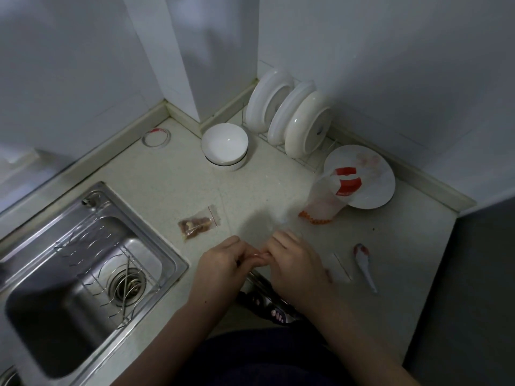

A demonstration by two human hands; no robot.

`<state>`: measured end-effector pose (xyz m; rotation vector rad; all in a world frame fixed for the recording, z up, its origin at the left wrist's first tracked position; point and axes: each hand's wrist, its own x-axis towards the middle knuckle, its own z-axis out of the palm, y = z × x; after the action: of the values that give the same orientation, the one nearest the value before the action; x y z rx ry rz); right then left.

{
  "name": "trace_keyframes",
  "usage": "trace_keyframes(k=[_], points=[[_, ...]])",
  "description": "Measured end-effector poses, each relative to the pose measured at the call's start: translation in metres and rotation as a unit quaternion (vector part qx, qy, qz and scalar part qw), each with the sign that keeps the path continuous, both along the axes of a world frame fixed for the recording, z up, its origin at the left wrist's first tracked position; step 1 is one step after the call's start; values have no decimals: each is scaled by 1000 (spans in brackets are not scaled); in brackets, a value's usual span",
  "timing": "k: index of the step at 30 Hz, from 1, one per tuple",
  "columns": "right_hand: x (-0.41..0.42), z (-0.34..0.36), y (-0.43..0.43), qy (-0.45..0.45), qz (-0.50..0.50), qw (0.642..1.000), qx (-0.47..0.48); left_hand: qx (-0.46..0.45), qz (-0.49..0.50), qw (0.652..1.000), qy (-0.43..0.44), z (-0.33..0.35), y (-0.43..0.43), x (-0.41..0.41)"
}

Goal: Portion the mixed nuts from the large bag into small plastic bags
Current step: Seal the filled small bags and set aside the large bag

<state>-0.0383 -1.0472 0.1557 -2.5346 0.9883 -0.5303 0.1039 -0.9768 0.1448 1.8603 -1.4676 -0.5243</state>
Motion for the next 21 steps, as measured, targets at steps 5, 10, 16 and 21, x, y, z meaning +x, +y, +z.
trace_keyframes(k=[5,10,16,21], points=[[0,-9,1,17,-20,999,30,15,-45,996,-74,-3,2,-1],[0,-19,0,-15,-11,996,88,14,-66,981,-182,0,-4,9],[-1,-27,-3,-9,-52,987,149,45,-88,966,-240,-7,-13,11],[-2,-37,-12,-26,-91,969,227,62,-104,980,-155,-19,-23,27]])
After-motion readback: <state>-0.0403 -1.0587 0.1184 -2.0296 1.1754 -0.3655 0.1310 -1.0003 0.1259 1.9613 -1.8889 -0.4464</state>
